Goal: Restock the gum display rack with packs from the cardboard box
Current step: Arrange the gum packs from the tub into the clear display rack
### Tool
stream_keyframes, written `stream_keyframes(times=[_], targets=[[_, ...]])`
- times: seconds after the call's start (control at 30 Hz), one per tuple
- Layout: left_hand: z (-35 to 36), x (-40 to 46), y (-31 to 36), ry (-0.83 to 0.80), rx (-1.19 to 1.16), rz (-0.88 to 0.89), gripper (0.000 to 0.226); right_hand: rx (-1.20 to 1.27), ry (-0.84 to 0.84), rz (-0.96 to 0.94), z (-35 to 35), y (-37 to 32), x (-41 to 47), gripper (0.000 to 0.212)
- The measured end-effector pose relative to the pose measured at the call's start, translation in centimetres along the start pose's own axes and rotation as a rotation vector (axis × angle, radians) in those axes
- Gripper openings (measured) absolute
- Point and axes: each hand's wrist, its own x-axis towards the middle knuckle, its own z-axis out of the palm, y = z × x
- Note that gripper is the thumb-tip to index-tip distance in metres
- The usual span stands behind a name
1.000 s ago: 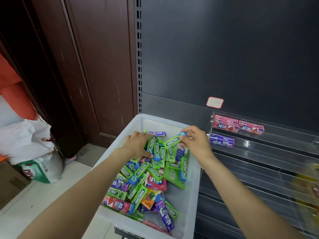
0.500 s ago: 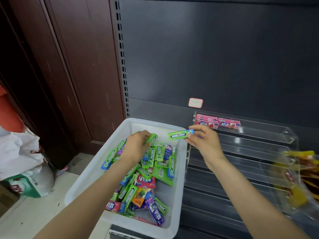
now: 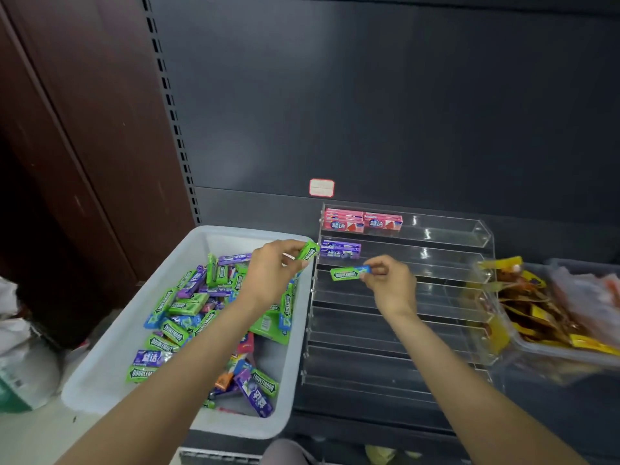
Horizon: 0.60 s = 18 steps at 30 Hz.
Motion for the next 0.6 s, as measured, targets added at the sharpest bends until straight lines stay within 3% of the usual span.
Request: stream_keyframes(times=[0.23,0.6], targets=[[0.1,0.1,0.0,-0.038,-0.013,-0.015,0.028,-0.139,0.005,0.005,1.7,1.2,0.0,0.011],[0.9,0.0,-0.7,-0.095,-0.001,-0.022,0.027,-0.419,-0.02,-0.135,1.9,1.5,0.3,0.016]])
